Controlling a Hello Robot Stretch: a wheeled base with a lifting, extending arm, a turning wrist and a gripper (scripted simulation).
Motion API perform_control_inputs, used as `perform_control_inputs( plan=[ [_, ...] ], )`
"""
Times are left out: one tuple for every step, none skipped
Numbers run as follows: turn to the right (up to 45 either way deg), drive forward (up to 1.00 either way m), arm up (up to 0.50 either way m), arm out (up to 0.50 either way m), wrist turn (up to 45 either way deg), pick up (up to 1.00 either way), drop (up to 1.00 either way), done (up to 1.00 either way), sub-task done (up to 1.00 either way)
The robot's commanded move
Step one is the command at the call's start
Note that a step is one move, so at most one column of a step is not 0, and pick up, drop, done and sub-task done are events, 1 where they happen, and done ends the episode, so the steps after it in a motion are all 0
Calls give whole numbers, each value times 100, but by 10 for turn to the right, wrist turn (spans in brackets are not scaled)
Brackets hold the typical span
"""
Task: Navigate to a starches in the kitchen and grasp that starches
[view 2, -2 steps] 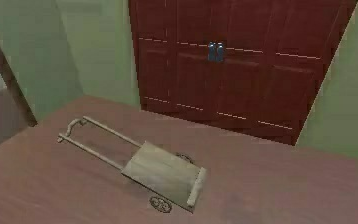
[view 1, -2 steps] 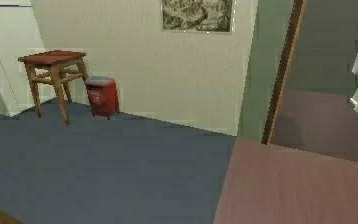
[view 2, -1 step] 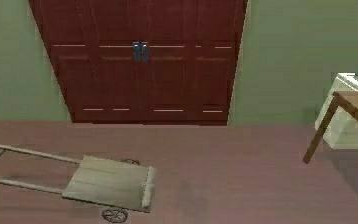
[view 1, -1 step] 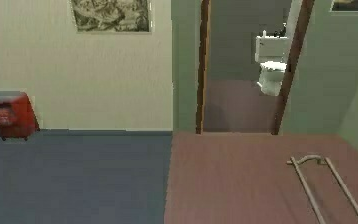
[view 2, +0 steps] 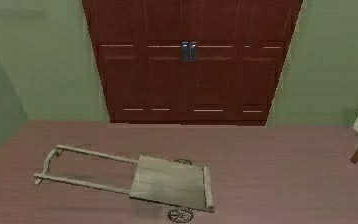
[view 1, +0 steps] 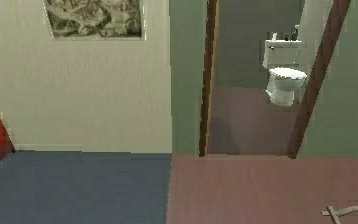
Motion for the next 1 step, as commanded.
perform_control_inputs(
  plan=[
    [-450,0,0,0,0,0,0,0,0]
  ],
)
